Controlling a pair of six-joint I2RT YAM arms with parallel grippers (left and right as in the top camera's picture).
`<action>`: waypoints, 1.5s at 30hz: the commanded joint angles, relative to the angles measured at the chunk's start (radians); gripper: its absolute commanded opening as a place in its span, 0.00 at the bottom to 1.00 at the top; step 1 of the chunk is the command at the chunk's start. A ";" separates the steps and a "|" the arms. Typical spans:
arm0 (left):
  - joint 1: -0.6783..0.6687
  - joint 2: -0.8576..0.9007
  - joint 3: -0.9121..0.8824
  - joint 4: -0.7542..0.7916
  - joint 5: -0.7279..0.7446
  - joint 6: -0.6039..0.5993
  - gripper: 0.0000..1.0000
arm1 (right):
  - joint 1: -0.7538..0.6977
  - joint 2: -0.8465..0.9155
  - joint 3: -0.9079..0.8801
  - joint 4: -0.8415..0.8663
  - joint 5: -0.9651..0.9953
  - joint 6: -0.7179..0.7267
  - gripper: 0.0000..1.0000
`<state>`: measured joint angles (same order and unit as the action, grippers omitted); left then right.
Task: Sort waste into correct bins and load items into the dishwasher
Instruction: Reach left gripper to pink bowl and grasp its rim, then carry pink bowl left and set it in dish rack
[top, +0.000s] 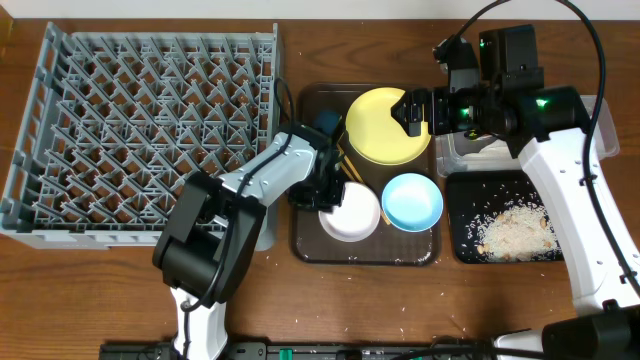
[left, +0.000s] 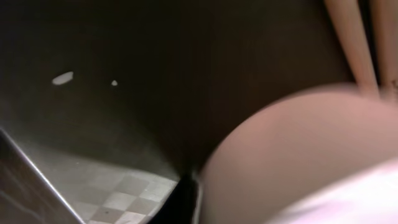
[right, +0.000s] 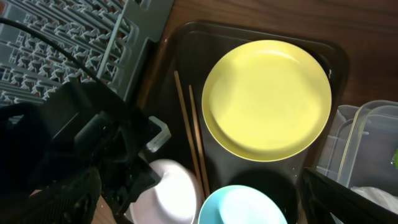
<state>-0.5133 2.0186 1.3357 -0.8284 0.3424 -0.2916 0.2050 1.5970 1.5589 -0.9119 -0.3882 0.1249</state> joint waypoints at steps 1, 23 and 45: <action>0.003 -0.003 0.009 0.000 0.018 -0.005 0.08 | -0.001 0.004 0.013 -0.001 -0.001 0.001 0.99; 0.161 -0.418 0.009 -0.070 0.065 0.012 0.07 | -0.068 -0.017 0.022 0.127 -0.043 0.146 0.99; 0.471 -0.506 0.039 -0.101 -0.535 0.047 0.08 | -0.734 -0.079 0.031 0.134 -0.045 0.151 0.99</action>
<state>-0.0460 1.5204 1.3380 -0.9337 0.0265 -0.2584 -0.5060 1.5375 1.5681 -0.7742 -0.4263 0.2699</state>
